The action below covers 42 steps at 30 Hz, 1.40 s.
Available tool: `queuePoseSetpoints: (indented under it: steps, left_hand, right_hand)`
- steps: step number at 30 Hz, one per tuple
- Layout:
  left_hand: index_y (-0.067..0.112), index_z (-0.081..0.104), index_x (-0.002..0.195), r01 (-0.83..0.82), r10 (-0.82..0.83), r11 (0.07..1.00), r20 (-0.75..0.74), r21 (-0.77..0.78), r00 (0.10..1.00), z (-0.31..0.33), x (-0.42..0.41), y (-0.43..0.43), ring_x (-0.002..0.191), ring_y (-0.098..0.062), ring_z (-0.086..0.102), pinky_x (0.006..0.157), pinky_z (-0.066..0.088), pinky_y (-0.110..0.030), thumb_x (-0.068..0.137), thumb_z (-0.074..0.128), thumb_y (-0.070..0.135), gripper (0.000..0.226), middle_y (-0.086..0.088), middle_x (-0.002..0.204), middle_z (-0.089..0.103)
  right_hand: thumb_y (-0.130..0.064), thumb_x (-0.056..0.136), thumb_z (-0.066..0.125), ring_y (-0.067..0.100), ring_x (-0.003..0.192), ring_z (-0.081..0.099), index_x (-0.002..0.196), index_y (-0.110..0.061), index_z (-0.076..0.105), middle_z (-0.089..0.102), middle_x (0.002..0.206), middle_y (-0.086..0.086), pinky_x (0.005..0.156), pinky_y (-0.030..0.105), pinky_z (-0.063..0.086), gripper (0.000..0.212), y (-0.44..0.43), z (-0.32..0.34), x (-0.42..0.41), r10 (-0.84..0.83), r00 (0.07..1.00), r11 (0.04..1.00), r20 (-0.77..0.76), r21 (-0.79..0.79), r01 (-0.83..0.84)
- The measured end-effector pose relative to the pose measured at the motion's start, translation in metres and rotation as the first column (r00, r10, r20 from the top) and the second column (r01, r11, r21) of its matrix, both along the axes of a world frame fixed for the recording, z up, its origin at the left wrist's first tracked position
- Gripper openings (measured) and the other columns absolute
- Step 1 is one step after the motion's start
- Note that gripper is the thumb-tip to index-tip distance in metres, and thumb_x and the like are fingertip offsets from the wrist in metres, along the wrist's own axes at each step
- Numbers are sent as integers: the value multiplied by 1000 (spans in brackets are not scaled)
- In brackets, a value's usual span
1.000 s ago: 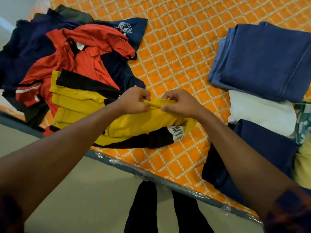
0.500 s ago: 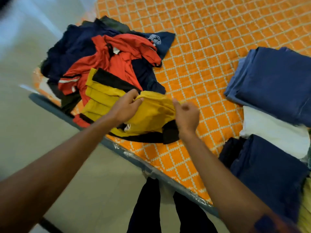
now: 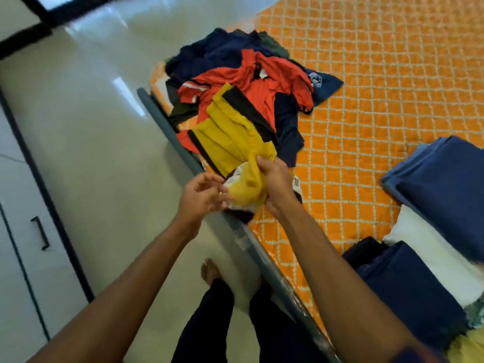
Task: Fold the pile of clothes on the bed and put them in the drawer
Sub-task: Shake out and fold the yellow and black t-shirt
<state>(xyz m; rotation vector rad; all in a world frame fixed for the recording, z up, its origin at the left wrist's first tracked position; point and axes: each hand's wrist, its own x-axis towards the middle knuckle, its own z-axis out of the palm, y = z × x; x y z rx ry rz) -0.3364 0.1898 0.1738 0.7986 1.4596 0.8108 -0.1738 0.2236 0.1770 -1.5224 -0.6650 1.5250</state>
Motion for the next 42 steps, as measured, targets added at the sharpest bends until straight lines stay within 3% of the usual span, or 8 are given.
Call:
queuePoseSetpoints:
  steps: [2, 5, 8, 10, 15, 21, 30, 42]
  left_hand:
    - [15, 61, 115, 62, -19, 977, -204, 204, 979, 11, -26, -5, 92, -3, 67, 70, 54, -25, 79, 60, -9, 43, 0, 101, 68]
    - [32, 50, 135, 454, -269, 831, -482, 322, 834, 32, -72, -11, 129, 2, 46, 98, 41, -11, 69, 71, 30, 69, 5, 138, 51]
    - [41, 51, 125, 675, -460, 704, -583, 221, 670, 61, -112, -33, 142, -6, 31, 113, 26, -15, 62, 65, 49, 65, 14, 143, 43]
    - [55, 59, 101, 637, -402, 719, -580, 279, 708, 79, -132, -55, 115, 0, 56, 92, 37, -2, 64, 63, 51, 37, 31, 112, 60]
    - [24, 62, 64, 408, -89, 804, -590, 433, 802, 97, -195, -111, 56, -8, 54, 55, 50, -41, 72, 66, 34, 14, -2, 61, 61]
    - [9, 55, 72, 273, 47, 869, -619, 412, 784, 139, -264, -176, 53, -9, 46, 53, 39, -28, 71, 61, 25, 17, -5, 60, 49]
    - [23, 63, 107, 356, 49, 922, -961, 148, 272, 162, -339, -255, 78, -26, 64, 64, 46, -32, 89, 67, 29, 20, -3, 84, 65]
    - [12, 69, 109, -388, 517, 856, -543, 342, 662, 154, -384, -291, 104, -31, 59, 80, 46, -35, 100, 45, 3, 27, -11, 106, 64]
  right_hand:
    - [-12, 99, 60, 28, 77, 65, 94, -13, 71, 70, 86, 11, 69, 40, 50, 12, 0, 19, -14, 375, 921, 923, 102, 55, -382]
    - [-21, 95, 66, 10, 79, 60, 80, -28, 65, 65, 81, -8, 73, 31, 47, 17, -2, 54, -47, 819, 396, 456, 414, -52, -889]
    - [-25, 90, 71, 2, 68, 58, 70, -31, 62, 61, 69, -15, 69, 26, 46, 23, -8, 95, -93, 775, 89, 198, 626, -106, -975]
    - [-27, 88, 74, 5, 59, 56, 63, -30, 60, 58, 61, -11, 64, 27, 45, 29, -15, 117, -119, 717, -9, 106, 697, -122, -987]
    - [-21, 87, 69, -6, 62, 61, 65, -55, 70, 65, 64, -28, 66, 21, 49, 41, -50, 157, -166, 504, 157, 87, 849, 131, -988]
    - [-31, 91, 59, 12, 90, 71, 115, -32, 77, 78, 106, -8, 78, 26, 53, 30, -96, 164, -212, 135, 348, 115, 928, 334, -935]
    - [-29, 86, 53, 27, 98, 71, 119, -26, 75, 76, 112, 0, 87, 39, 54, 40, -120, 198, -255, 56, 403, 202, 914, 385, -901]
    - [-43, 89, 52, 21, 63, 59, 79, -14, 73, 66, 67, 8, 55, 34, 34, 38, -55, 164, -207, 42, 466, 364, 884, 421, -831]
